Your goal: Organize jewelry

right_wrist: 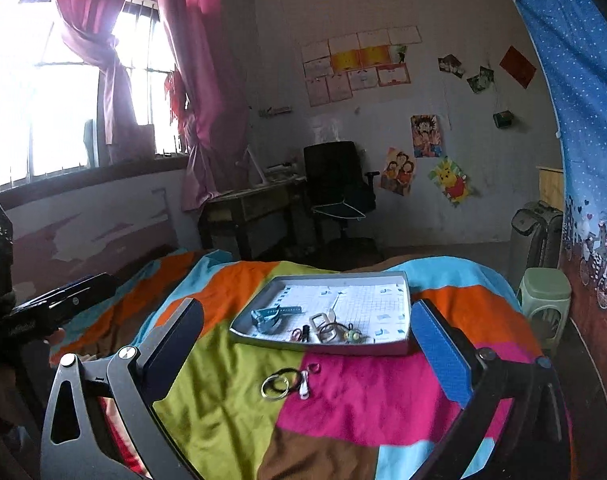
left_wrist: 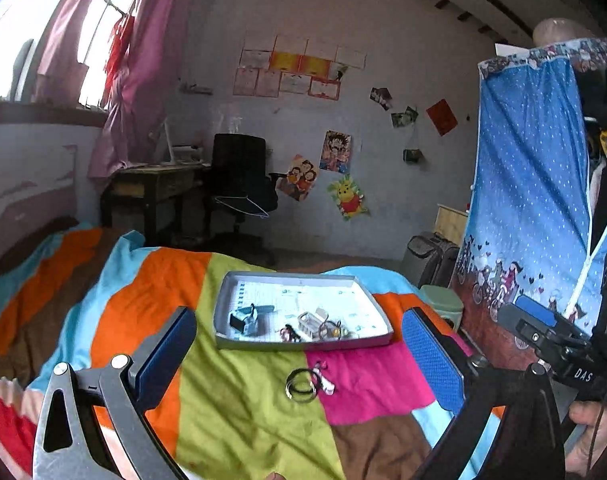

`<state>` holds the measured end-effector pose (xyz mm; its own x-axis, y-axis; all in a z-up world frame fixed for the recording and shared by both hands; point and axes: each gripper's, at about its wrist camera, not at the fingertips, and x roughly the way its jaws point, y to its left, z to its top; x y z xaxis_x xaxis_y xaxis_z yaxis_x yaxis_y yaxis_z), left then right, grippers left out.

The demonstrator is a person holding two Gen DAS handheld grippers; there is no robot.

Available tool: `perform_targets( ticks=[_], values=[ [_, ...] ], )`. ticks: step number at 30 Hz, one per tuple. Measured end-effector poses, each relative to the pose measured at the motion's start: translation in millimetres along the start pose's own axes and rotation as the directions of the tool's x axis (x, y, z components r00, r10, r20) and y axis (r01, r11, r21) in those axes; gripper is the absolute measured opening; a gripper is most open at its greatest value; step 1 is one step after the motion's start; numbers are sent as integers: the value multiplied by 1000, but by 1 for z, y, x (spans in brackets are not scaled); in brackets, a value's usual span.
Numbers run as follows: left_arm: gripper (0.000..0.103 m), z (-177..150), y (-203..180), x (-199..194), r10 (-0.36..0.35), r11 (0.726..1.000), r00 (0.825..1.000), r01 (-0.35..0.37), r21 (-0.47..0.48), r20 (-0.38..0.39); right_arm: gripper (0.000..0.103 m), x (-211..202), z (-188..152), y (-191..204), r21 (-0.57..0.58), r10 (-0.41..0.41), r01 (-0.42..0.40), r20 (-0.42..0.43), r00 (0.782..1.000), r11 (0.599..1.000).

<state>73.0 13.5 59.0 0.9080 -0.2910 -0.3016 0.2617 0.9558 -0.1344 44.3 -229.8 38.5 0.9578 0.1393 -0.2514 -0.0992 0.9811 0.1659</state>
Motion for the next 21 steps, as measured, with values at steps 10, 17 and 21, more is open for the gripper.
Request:
perform_targets(
  ticks=[10, 17, 21],
  values=[
    [103, -38, -3, -28, 53, 998, 997, -51, 40, -53, 102, -41, -31, 12, -39, -43, 42, -21, 999, 998],
    [103, -51, -9, -27, 76, 995, 991, -68, 70, -112, 102, -44, -58, 6, 1, -67, 68, -79, 995, 998],
    [103, -55, -6, -23, 80, 996, 987, -74, 51, -137, 102, -40, -66, 2, 2, -77, 78, -108, 991, 997]
  ],
)
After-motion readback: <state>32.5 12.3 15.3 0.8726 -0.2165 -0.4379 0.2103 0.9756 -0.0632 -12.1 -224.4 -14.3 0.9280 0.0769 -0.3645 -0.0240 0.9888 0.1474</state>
